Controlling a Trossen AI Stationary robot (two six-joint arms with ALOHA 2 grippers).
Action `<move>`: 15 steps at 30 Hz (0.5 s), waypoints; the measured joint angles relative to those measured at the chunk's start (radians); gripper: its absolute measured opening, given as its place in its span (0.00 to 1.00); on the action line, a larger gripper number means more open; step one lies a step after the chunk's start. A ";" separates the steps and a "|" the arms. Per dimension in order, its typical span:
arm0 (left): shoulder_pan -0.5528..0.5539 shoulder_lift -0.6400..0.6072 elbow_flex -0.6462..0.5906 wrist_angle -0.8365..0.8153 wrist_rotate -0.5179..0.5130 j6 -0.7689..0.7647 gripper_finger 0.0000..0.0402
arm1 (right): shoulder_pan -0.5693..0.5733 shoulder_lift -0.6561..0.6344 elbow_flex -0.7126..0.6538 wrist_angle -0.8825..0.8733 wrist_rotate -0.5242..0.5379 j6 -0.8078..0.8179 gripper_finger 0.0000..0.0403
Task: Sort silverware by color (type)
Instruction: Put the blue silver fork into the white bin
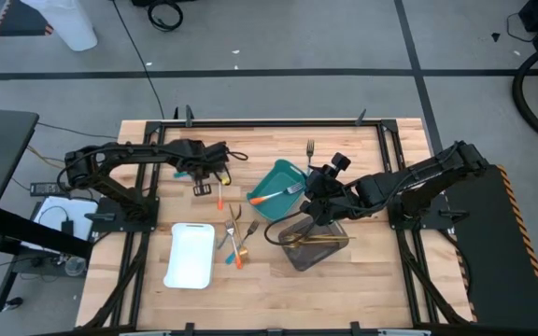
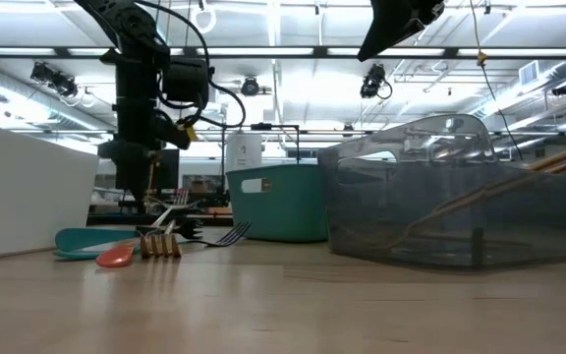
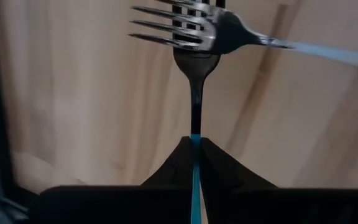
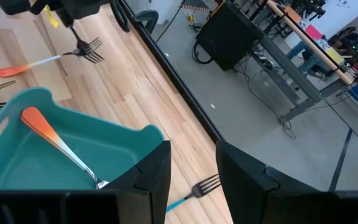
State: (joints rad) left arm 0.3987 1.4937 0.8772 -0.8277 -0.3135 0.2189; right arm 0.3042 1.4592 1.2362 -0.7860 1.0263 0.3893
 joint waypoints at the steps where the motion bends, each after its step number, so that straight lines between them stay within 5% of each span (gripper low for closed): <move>1: -0.005 0.000 0.000 0.010 -0.020 0.016 0.04 | 0.000 0.000 0.000 0.000 -0.001 0.000 0.34; 11: -0.057 -0.001 -0.001 0.090 -0.158 0.102 0.04 | 0.000 0.000 0.000 0.000 -0.008 -0.004 0.34; 15: -0.080 -0.001 -0.002 0.085 -0.301 0.103 0.04 | 0.000 0.000 0.000 -0.001 -0.008 -0.004 0.34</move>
State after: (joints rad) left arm 0.3183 1.4925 0.8757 -0.7430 -0.6147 0.3220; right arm 0.3042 1.4593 1.2362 -0.7868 1.0187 0.3851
